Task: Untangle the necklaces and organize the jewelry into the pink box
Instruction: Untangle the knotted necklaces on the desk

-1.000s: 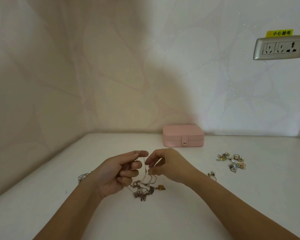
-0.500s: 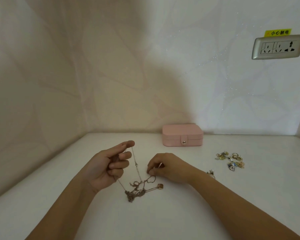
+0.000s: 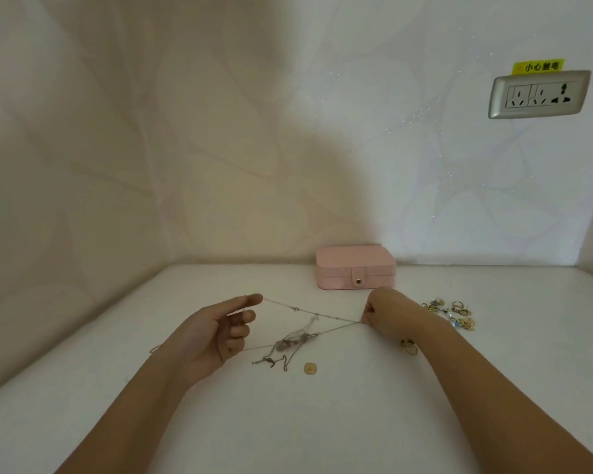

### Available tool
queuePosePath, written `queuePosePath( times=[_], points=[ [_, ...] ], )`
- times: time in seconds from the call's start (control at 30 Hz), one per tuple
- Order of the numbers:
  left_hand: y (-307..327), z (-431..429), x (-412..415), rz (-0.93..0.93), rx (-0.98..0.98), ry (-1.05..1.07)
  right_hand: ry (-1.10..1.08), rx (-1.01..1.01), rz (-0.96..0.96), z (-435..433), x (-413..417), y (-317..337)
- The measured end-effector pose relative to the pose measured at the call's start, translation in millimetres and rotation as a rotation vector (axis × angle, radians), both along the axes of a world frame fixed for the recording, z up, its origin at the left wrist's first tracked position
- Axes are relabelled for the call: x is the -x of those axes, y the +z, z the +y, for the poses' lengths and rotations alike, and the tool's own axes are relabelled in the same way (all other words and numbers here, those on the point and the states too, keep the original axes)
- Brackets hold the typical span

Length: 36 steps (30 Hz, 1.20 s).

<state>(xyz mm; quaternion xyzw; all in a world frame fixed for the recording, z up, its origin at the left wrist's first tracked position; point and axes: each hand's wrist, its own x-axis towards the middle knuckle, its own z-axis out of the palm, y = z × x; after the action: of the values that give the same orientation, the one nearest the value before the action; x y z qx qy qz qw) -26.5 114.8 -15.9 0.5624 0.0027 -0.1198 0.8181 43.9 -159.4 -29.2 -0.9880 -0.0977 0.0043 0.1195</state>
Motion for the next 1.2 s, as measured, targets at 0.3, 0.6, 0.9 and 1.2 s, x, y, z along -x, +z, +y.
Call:
queuePosePath(
  times=[0.3,0.6,0.9,1.2],
  points=[
    [-17,-24,-6,-0.070,-0.183,0.085,-0.072,-0.077,-0.095,3,-3,-2],
    [-14,-21,-6,-0.110,-0.190,0.065,0.256,-0.281,-0.068,31,3,-6],
    [-13,-15,-7,-0.086,-0.181,0.131,0.200,-0.458,0.007,36,7,-10],
    [-24,-18,-12,-0.175,-0.679,0.305,0.427,-1.143,0.219,30,44,49]
  ],
)
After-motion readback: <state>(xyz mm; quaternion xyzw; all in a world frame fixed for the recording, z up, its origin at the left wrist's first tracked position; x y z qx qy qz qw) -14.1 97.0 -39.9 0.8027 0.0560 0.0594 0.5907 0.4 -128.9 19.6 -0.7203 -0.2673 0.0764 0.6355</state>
